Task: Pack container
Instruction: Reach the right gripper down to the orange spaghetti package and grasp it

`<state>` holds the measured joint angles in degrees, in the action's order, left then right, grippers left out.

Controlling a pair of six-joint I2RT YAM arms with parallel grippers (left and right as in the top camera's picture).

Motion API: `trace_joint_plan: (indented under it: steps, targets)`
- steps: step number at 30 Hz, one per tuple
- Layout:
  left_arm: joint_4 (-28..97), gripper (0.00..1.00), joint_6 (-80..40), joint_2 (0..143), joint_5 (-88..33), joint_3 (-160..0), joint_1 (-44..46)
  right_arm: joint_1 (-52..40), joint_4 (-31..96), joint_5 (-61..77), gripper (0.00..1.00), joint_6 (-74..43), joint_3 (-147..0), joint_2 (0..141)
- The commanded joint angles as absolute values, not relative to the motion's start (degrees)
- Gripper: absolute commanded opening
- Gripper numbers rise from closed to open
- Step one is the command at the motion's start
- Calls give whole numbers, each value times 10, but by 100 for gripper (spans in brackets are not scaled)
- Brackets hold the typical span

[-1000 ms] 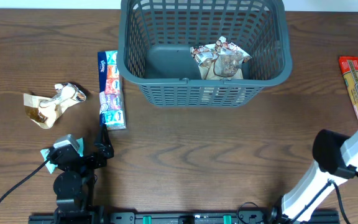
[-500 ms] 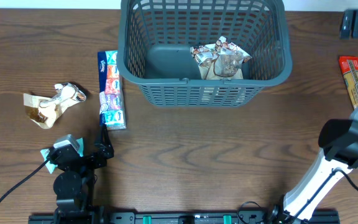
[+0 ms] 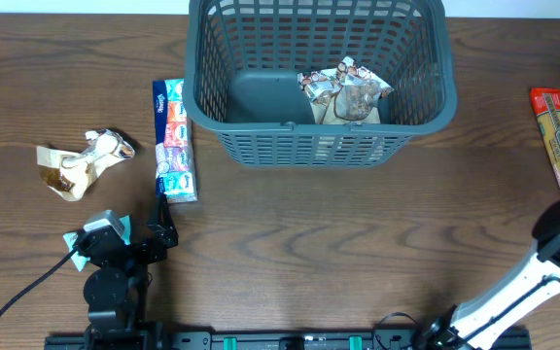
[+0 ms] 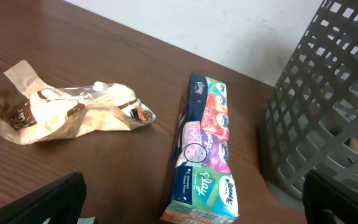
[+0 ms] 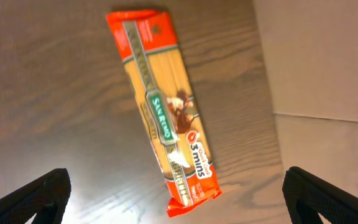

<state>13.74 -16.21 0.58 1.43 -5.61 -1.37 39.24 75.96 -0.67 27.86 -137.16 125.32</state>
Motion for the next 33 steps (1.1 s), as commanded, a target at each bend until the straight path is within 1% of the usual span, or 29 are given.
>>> trace_joint_plan:
  steps: [1, 5, 13, 22, 27, 33]
  targets:
    - [154, 98, -152, 2, 4, -47, -16, 419, 761, 54, 99, 336, -1338, 1263]
    - [154, 98, -152, 2, 4, -47, -16, 435, 755, 36, 99, 346, -1296, 1288]
    - [154, 98, -152, 2, 4, -47, -16, 430, 739, -22, 99, 347, -1294, 1351]
    - [154, 98, -152, 2, 4, -47, -16, 433, 670, -10, 99, 368, -1293, 1360]
    - [154, 98, -152, 2, 4, -47, -16, 433, 671, 24, 99, 387, -1291, 1378]
    - [154, 98, -152, 2, 4, -47, -16, 432, 677, 28, 99, 392, -1289, 1407]
